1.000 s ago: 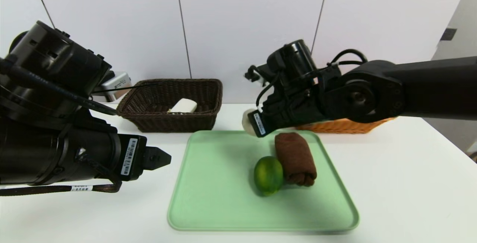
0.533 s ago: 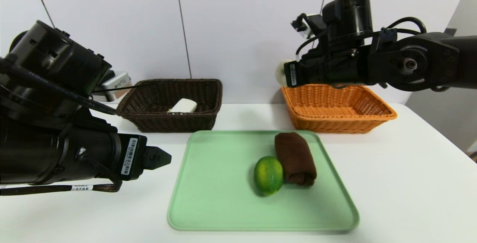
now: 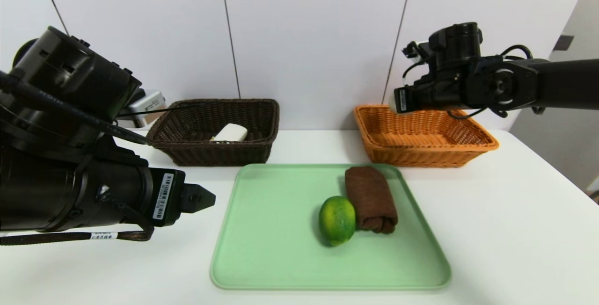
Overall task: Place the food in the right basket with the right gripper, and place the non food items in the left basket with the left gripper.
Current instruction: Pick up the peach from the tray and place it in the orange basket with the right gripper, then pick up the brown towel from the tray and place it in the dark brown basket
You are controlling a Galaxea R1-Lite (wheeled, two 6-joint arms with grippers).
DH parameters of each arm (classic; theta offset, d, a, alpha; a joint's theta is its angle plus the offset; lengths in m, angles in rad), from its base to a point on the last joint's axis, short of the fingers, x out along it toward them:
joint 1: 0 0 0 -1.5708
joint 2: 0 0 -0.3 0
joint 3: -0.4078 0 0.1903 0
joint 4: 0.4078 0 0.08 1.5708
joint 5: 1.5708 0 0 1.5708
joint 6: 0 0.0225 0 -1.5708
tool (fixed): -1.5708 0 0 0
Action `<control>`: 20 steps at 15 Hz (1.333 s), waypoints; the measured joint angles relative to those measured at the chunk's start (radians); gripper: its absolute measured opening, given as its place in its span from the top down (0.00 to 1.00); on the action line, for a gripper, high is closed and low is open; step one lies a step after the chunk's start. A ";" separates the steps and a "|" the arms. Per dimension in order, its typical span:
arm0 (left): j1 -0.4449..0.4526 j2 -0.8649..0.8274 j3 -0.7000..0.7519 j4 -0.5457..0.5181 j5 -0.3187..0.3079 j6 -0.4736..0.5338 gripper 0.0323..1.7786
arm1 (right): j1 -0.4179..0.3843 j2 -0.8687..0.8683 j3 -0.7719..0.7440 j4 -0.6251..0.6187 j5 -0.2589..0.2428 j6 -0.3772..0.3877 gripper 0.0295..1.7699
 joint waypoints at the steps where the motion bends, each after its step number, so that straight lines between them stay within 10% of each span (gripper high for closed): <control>1: 0.000 0.000 0.001 0.000 0.000 0.000 0.05 | -0.018 0.021 -0.001 0.000 0.001 -0.010 0.98; 10: 0.000 0.001 0.000 0.000 0.000 0.000 0.05 | -0.062 0.124 -0.006 0.009 0.009 -0.022 0.37; 20: 0.000 -0.004 -0.008 -0.038 0.000 0.005 0.05 | -0.056 -0.087 -0.040 0.253 0.050 -0.010 0.13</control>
